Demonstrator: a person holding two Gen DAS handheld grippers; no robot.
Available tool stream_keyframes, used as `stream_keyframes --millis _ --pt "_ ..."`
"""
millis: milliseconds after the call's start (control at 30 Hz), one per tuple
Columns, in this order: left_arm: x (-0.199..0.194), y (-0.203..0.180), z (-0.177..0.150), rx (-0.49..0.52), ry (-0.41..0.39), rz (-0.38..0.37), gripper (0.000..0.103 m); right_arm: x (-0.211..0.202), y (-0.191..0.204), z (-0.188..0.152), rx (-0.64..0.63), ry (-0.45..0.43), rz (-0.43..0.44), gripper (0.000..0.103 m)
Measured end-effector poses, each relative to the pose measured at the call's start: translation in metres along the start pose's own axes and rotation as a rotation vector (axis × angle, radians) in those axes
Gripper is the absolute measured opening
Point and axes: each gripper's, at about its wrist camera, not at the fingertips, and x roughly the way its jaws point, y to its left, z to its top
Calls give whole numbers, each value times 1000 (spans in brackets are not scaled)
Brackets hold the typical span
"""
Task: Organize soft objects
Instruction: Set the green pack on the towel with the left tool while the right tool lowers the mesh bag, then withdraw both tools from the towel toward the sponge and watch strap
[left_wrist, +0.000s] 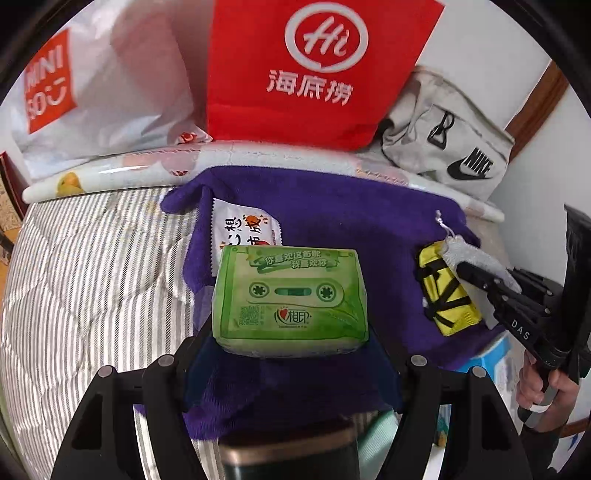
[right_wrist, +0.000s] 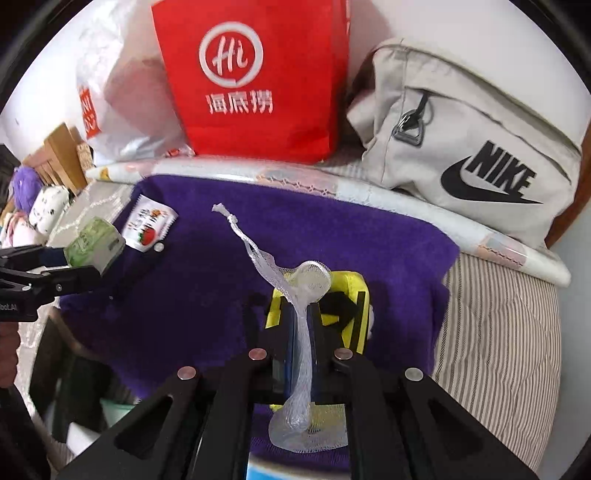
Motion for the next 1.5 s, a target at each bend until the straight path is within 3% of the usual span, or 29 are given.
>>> stream_keyframes --millis 67,133,233,267,433,867,967,1100,1333,1500 --pt "6 -1 5 6 6 6 71 7 1 4 -16 6 2 17" --pt "12 -2 7 17 16 9 71 12 2 7 -24 21 2 41" --pt "19 -2 9 30 42 17 72 10 5 7 -38 1 22 64" --pt "20 -2 8 31 46 21 73 9 5 7 -44 6 32 67" --pt "16 1 6 10 35 4 80 7 6 5 -43 16 50 69" --pt "-30 -5 -12 26 -28 37 80 -26 15 -3 -31 -24 107 69" --pt "-39 -7 -15 26 -38 44 80 -39 15 -1 -16 -73 84 72" --pt "-53 -6 -23 26 -48 43 80 -50 8 3 19 -107 -14 75" --pt "-69 -8 -39 28 -67 46 80 -71 -2 -7 79 -112 16 75" --pt "-88 -6 -63 20 -111 42 80 -96 6 -37 106 -130 104 75"
